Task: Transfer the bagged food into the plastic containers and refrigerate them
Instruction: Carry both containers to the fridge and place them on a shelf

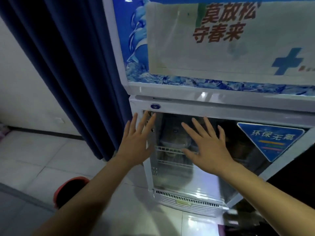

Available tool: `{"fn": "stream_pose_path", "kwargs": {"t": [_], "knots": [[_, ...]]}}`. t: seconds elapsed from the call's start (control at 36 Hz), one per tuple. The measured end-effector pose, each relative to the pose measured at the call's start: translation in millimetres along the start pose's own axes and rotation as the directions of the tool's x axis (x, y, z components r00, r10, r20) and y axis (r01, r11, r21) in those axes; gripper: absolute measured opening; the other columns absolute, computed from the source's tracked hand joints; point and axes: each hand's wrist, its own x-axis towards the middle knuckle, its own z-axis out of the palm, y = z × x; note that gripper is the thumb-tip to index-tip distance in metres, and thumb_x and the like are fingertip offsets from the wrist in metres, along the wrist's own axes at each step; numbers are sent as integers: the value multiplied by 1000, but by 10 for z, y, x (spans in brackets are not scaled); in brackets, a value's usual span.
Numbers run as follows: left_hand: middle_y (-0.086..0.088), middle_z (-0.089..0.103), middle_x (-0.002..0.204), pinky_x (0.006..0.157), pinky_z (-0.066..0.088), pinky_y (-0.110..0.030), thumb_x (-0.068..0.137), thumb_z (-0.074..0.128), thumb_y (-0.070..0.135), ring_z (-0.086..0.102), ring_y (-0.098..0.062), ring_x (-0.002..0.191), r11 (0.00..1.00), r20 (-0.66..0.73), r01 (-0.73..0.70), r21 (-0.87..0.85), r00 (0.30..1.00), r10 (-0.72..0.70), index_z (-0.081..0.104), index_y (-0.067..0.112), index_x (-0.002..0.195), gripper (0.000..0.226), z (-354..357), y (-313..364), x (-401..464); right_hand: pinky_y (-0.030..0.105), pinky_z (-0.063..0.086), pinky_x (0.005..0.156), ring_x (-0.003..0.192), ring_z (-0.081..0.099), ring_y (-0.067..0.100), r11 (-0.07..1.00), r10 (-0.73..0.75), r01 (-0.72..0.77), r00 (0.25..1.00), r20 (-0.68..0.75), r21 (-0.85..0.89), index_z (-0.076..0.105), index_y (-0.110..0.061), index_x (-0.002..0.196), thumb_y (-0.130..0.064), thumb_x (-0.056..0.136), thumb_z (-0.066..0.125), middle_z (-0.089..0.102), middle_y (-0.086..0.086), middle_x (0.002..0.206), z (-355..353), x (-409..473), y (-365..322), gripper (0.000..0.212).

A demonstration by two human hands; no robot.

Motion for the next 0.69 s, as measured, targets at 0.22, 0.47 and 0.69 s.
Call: {"fn": "stream_pose_path", "kwargs": {"t": [0.22,0.47,0.69], "knots": [[15,-31,160,119,-16,-43,87,32,75,-30,-19,148,925,46,372,-75,928,-369,-20,47,152,88,-230,-166,-1121,56,-3,120,151,-19,18,966,-190,163,974,121,201,-4,-55,151,-74,89,34,-9,-12,166,367,128,-777,76],[21,-34,157,122,-11,-43,88,41,75,-27,-19,149,487,84,872,-50,489,-868,-26,65,138,85,-392,-271,-3109,51,6,121,151,-14,13,803,-555,415,782,283,427,-12,-65,141,-82,83,25,-10,-18,165,974,-74,-2324,70],[24,-34,154,124,6,-48,86,43,76,-23,-17,151,179,51,980,-84,183,-982,-22,65,140,85,-648,-321,-4240,55,2,121,149,-17,7,644,-748,525,584,315,556,-12,-68,139,-76,86,36,-14,-24,161,1088,-418,-3473,72]]}}
